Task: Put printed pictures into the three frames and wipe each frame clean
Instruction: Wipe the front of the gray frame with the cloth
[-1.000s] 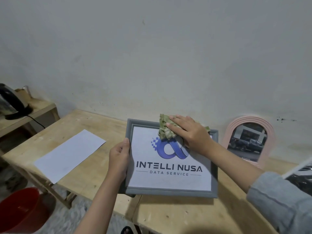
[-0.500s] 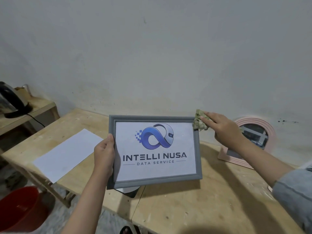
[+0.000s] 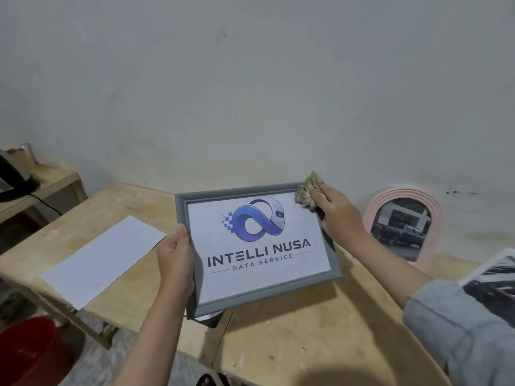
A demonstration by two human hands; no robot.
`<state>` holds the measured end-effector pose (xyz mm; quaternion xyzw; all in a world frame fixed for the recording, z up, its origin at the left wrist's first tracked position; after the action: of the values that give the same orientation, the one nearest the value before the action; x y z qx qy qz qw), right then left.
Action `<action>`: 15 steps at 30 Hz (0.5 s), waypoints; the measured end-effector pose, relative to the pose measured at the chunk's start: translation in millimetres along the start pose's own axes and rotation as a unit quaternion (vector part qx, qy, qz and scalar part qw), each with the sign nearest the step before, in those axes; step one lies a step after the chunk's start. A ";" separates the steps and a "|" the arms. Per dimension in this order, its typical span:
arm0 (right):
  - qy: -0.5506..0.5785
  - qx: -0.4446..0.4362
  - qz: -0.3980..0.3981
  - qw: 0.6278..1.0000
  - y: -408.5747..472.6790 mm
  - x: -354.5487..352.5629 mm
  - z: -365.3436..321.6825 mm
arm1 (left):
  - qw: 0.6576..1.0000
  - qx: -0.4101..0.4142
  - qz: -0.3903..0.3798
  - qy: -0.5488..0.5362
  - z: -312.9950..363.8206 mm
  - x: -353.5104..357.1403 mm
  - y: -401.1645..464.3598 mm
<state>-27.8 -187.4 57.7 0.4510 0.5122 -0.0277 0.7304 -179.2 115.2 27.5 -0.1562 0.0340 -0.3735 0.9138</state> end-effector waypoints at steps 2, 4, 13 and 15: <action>-0.007 -0.017 0.003 1.000 -3.9 2.3 -7.0 | 1.000 -0.004 0.003 -0.028 2.7 -0.7 -8.5; -0.006 -0.024 0.003 1.000 -9.0 5.7 -13.8 | 0.999 -0.006 0.012 -0.041 5.4 -2.2 -12.6; 0.033 -0.013 -0.010 0.999 -39.9 18.0 -29.5 | 0.997 -0.023 0.070 -0.037 3.9 -17.7 7.7; 0.040 -0.004 -0.021 0.999 -48.0 21.9 -28.3 | 0.996 -0.024 0.079 -0.039 5.7 -17.8 10.2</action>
<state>-61.9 -187.1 8.6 0.4380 0.5505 -0.0224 0.7104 -184.1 135.9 28.8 -0.1894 0.0193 -0.2928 0.9370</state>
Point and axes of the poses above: each hand's wrist, its own y-axis towards the middle knuckle, its own x-axis out of the palm, z = x × y, the point moved 6 cm from there along y, towards the middle knuckle, and after that the axes turned 14 degrees about -x, right-handed, at the moved point
